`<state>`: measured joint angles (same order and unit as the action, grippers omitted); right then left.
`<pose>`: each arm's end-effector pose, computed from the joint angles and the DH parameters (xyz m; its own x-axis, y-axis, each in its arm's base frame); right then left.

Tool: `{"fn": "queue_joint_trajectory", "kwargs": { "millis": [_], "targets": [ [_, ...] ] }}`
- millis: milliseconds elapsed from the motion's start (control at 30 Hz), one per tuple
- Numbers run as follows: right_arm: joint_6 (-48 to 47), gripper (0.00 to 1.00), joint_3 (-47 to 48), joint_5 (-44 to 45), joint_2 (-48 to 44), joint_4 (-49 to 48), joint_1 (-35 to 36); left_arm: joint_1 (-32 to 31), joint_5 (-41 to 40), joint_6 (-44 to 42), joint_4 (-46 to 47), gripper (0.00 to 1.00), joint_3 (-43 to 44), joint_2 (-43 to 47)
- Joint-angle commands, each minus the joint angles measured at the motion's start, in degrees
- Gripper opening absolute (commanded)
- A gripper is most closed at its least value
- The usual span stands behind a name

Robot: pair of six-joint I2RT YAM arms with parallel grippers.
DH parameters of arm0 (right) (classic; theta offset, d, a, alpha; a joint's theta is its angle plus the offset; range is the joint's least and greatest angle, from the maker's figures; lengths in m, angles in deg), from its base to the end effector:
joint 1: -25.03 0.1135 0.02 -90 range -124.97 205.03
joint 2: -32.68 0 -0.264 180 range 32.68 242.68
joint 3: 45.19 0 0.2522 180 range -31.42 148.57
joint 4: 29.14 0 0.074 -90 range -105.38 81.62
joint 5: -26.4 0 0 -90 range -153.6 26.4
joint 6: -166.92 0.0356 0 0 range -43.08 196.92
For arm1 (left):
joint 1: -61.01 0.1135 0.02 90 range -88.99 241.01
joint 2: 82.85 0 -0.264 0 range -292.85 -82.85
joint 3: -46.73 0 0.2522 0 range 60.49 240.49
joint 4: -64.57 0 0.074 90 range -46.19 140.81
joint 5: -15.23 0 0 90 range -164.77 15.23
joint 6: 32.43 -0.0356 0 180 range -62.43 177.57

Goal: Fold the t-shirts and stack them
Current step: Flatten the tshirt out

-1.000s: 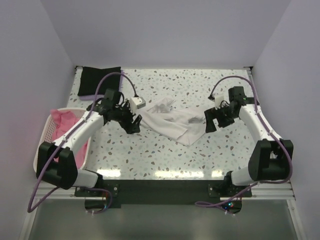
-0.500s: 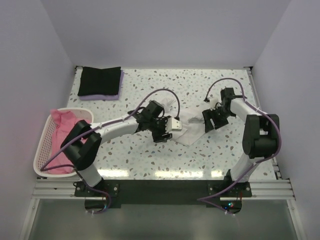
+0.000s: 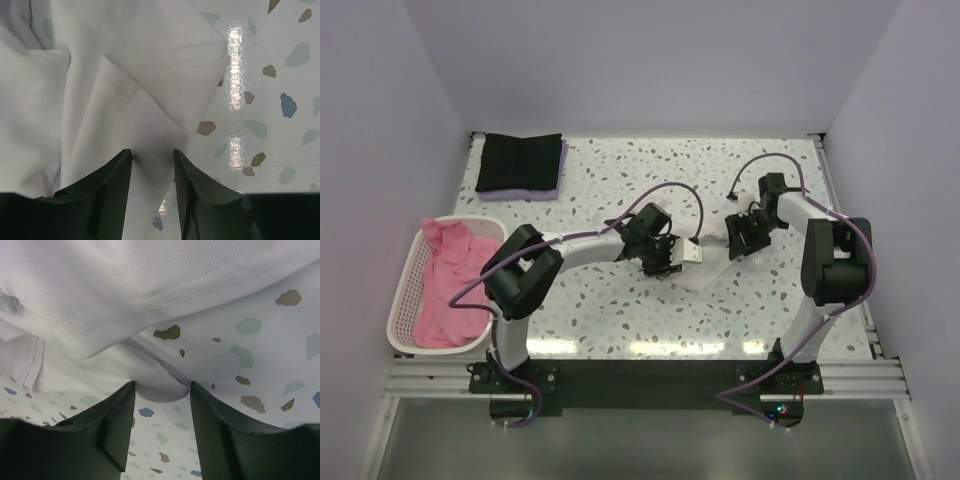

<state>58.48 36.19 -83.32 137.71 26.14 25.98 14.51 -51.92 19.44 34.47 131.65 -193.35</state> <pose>0.3399 0.0176 0.1618 -0.9054 -0.3128 -0.2869 -0.3866 0.8867 0.2534 0.2654 -0.2998 0.1637 0.0586 0.7649 -0.6415 0.9954 0.0041 0.0958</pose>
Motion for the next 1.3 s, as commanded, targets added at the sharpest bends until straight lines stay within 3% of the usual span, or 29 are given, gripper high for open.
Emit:
{"fn": "queue_joint_trajectory", "kwargs": {
  "millis": [0, 100, 200, 233, 300, 400, 600, 833, 1033, 1267],
  "targets": [
    [0.6, 0.51, 2.4, -3.2, 1.6, -0.7, 0.3, 0.1, 1.1, -1.7, -0.9, 0.39, 2.0, -0.2],
    [0.2, 0.36, 2.6, -4.7, 1.6, 0.6, 0.4, 0.1, 1.5, -0.5, 0.1, 0.26, 0.1, 0.5],
    [-0.4, 0.13, 2.8, -5.4, 1.1, 2.3, 0.3, 0.2, 0.9, 0.9, 1.0, 0.13, -1.3, 1.3],
    [-0.5, 0.00, 3.0, -5.6, 0.3, 2.9, 0.3, 0.4, 0.4, 1.8, 1.0, 0.06, -1.5, 2.1],
    [-0.7, 0.00, 3.5, -5.7, -1.1, 4.7, 0.2, 1.1, 0.2, 3.9, 0.6, 0.00, -1.4, 3.4],
    [-0.8, 0.00, 4.6, -5.7, -6.3, 6.6, 0.1, 4.6, 3.1, 6.8, -0.9, 0.00, -0.5, 8.8],
    [2.8, 0.00, 11.5, -3.3, -20.9, 8.3, -0.5, 16.4, 9.3, 14.2, -3.2, 0.00, 0.9, 26.7],
    [8.2, 0.00, 25.6, 3.5, -30.1, 5.3, -0.8, 25.1, 6.3, 21.6, 1.4, 0.00, 3.9, 40.3],
    [12.0, 0.00, 42.0, 8.6, -32.2, 1.6, -0.7, 28.7, 0.8, 26.6, 5.7, 0.00, 14.6, 43.1],
    [12.6, 0.00, 53.0, 12.4, -34.8, 0.5, -0.7, 28.7, -2.0, 27.7, 5.3, 0.00, 22.8, 46.0]
  ]
}}
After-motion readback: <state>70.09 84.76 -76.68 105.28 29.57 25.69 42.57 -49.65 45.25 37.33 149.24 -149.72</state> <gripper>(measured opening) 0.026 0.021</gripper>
